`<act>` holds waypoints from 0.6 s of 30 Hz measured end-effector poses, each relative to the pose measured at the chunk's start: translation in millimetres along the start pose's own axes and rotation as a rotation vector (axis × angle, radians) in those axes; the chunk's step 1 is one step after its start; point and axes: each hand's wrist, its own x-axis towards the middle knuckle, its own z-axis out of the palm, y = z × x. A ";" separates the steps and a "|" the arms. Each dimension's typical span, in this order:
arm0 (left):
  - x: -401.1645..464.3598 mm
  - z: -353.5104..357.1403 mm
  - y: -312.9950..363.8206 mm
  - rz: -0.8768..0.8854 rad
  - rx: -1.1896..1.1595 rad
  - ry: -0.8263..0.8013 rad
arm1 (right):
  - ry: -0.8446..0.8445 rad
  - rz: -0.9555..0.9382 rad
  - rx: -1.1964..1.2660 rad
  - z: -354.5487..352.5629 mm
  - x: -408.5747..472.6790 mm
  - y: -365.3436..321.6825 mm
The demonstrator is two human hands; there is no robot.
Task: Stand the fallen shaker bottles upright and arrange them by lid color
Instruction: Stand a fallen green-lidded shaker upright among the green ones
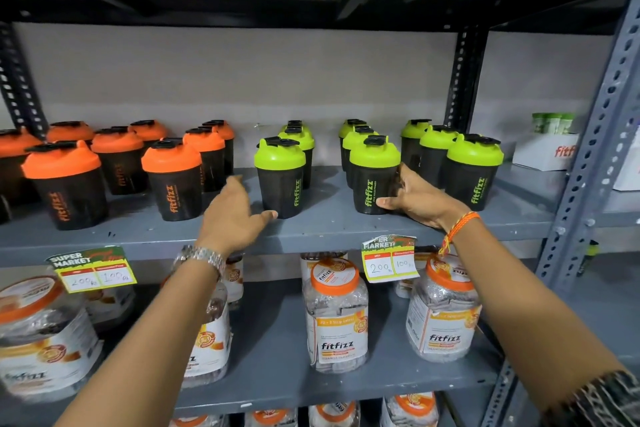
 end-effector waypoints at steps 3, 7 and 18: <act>30.1 3.2 -3.0 -0.087 -0.128 -0.227 | -0.038 -0.002 -0.020 -2.3 0.7 0.4; 65.3 18.9 -28.7 -0.073 -0.230 -0.305 | 0.046 -0.018 -0.080 -4.9 -3.2 -1.0; 48.0 21.6 5.1 0.090 -0.370 -0.376 | 0.063 -0.056 -0.116 -16.9 -9.2 -1.3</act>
